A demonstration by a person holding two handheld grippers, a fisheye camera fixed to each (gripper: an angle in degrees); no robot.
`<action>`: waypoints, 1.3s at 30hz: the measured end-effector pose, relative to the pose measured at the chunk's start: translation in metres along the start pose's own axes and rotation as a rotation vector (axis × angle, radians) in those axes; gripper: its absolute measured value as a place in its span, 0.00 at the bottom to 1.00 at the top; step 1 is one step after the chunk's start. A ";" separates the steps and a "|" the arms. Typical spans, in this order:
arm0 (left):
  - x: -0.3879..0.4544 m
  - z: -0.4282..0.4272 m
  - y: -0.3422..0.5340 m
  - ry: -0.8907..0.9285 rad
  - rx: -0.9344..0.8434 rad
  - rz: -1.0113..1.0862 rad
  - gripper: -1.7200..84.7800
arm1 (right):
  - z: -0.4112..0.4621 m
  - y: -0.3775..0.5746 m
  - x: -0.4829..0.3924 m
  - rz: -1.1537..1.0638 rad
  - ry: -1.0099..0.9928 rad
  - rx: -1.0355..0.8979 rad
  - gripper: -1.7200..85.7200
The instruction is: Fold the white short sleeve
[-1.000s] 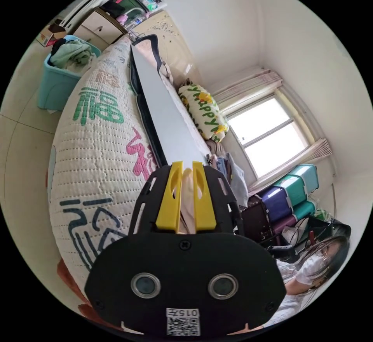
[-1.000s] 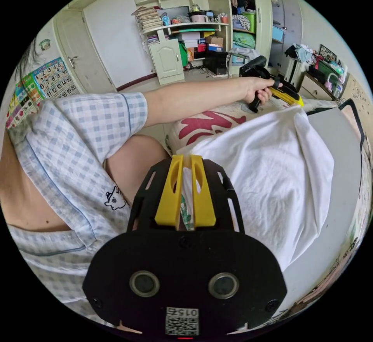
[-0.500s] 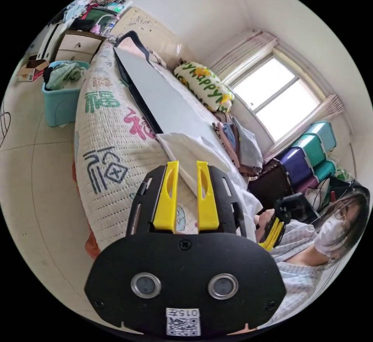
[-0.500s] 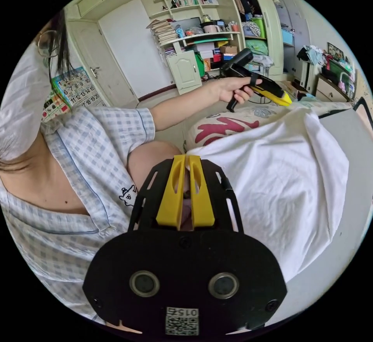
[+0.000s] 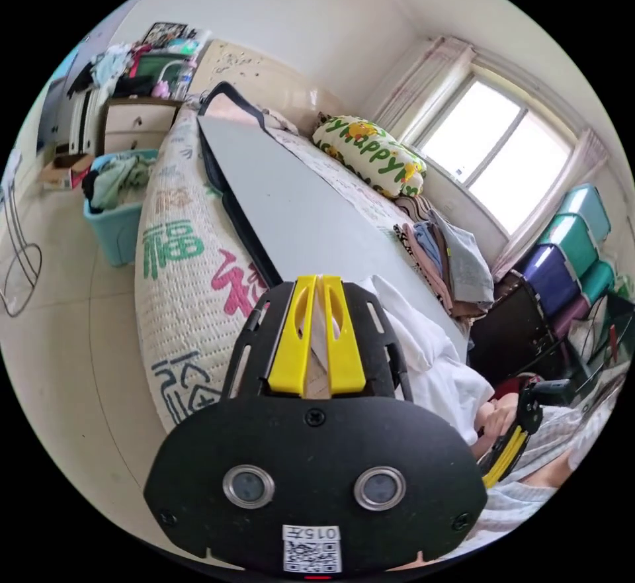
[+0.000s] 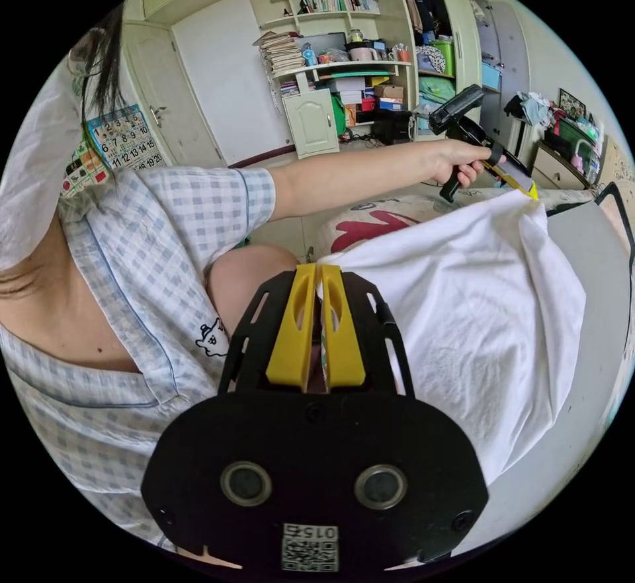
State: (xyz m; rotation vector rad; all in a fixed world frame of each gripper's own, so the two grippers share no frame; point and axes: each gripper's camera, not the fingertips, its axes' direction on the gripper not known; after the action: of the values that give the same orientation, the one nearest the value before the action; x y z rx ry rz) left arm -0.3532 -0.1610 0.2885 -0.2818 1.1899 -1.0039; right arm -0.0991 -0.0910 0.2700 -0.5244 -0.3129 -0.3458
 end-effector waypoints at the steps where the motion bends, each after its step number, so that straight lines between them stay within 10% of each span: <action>1: 0.002 0.002 -0.001 -0.010 0.000 0.000 0.02 | 0.002 -0.004 0.001 -0.002 0.003 -0.008 0.03; 9: 0.012 0.048 0.023 -0.168 -0.100 0.005 0.02 | 0.041 -0.037 -0.027 -0.132 0.255 -0.226 0.07; 19: 0.044 0.063 0.041 -0.282 -0.108 0.083 0.02 | -0.007 -0.046 -0.005 -0.090 0.060 -0.133 0.07; 26: 0.047 0.057 0.053 -0.275 -0.065 0.093 0.02 | -0.115 -0.060 0.110 -0.187 0.385 -0.067 0.08; 39: 0.023 0.053 0.059 -0.158 -0.082 0.041 0.02 | -0.090 -0.149 0.397 -0.092 -0.162 -0.348 0.18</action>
State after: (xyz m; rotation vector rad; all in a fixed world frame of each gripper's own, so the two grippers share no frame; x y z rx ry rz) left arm -0.2772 -0.1612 0.2560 -0.3930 1.0904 -0.8824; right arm 0.2156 -0.3550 0.4089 -0.8841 -0.4378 -0.4513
